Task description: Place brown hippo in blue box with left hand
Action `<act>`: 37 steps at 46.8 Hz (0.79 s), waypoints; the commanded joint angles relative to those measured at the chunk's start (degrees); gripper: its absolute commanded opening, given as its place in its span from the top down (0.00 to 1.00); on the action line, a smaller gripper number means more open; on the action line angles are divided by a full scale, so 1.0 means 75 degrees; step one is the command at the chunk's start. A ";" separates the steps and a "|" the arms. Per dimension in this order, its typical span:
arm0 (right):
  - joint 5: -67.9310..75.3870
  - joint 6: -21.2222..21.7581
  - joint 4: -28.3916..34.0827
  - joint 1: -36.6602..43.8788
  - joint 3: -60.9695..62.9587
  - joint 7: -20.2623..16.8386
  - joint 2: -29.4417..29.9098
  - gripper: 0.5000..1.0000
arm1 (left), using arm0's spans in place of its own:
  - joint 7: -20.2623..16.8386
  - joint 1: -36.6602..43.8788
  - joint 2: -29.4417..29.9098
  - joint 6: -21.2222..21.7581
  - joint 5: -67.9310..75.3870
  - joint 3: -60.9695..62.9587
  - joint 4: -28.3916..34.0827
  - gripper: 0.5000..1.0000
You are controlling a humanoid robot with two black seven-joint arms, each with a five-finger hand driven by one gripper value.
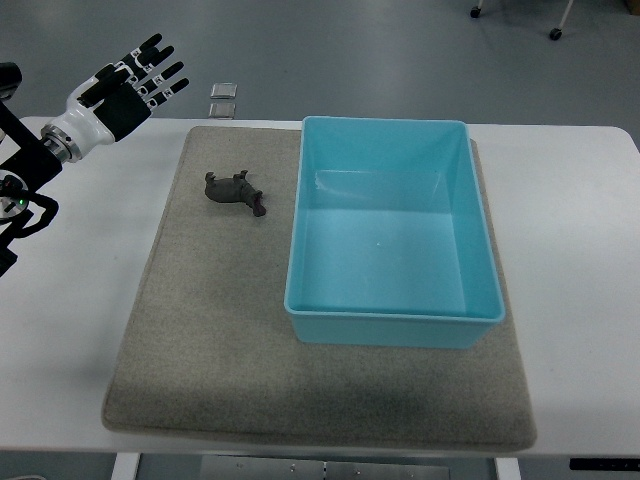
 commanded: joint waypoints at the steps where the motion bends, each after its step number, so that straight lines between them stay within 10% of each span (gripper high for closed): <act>1: 0.0000 0.0000 0.0000 -0.0002 0.0000 0.0000 0.0000 0.13 | 0.0001 0.0001 0.0001 0.0000 -0.0004 0.0001 -0.0003 0.00; 37: 0.0000 0.0000 0.0000 0.0009 0.0000 0.0000 0.0000 0.13 | -0.0034 -0.0303 0.0235 0.0000 0.0627 0.0786 0.0067 0.00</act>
